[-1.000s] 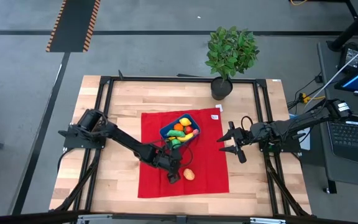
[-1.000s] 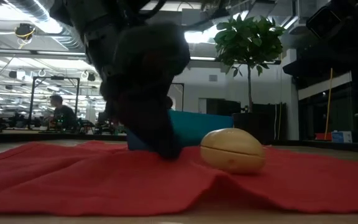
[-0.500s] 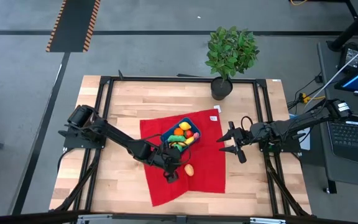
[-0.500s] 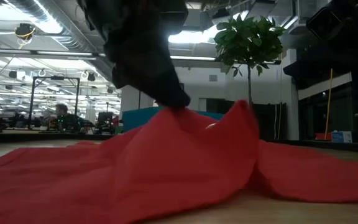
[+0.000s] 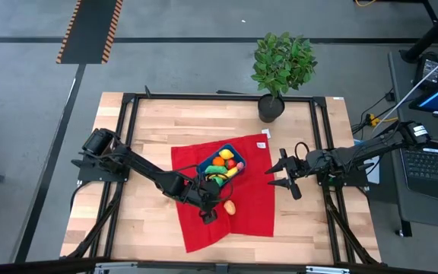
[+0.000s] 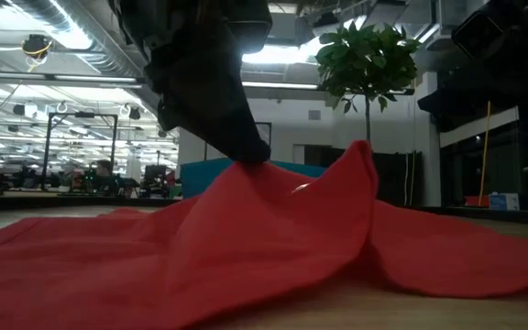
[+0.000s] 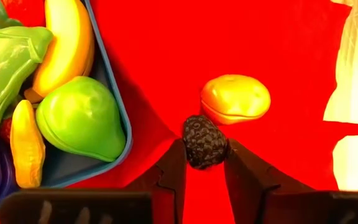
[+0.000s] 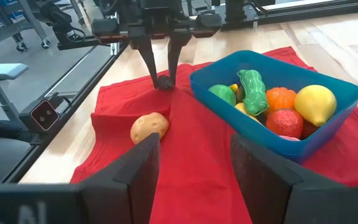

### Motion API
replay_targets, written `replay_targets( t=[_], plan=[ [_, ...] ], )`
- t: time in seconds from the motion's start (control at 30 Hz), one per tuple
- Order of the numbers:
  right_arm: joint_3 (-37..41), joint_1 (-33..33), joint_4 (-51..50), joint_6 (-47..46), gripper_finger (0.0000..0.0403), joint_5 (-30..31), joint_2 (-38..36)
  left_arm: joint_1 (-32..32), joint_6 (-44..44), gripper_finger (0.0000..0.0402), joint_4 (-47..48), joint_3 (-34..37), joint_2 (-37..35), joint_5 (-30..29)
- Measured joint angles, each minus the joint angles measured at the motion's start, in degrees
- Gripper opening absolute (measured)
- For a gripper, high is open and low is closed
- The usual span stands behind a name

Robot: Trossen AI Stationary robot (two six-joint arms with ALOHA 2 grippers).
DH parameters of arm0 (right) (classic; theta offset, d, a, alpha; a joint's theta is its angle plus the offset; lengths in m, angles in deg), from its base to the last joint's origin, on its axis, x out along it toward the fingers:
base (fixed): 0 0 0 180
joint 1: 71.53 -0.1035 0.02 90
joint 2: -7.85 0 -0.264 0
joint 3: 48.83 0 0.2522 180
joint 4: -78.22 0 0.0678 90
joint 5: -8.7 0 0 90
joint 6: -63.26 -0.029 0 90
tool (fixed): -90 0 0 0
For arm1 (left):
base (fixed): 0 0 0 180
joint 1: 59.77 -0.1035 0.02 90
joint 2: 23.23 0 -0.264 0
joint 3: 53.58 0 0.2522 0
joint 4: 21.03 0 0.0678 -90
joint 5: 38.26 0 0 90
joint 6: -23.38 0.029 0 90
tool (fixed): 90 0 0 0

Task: Pick and placing Produce into tupperware
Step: Put the blackberry into the blue bin

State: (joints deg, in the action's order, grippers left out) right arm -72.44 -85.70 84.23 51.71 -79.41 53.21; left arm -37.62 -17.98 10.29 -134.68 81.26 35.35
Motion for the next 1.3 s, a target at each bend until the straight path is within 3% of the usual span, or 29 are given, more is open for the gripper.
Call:
replay_targets(
  t=[0.4,0.7,0.83,1.3],
  plan=[
    [0.0,0.0,0.0,0.0,0.0196,0.0,0.0,0.9,1.5,0.0127,0.4,0.0,0.0,2.5],
    [0.0,0.0,0.0,0.0,0.0196,0.0,0.0,2.3,1.5,0.0146,8.9,0.0,1.3,2.5],
    [0.0,0.0,-0.1,0.0,0.0196,0.0,0.0,3.1,1.4,0.0144,14.0,0.3,1.3,2.4],
    [0.0,0.0,-0.4,-0.2,0.0196,0.0,0.0,6.6,-6.5,0.0114,10.6,12.3,0.3,2.7]
  ],
)
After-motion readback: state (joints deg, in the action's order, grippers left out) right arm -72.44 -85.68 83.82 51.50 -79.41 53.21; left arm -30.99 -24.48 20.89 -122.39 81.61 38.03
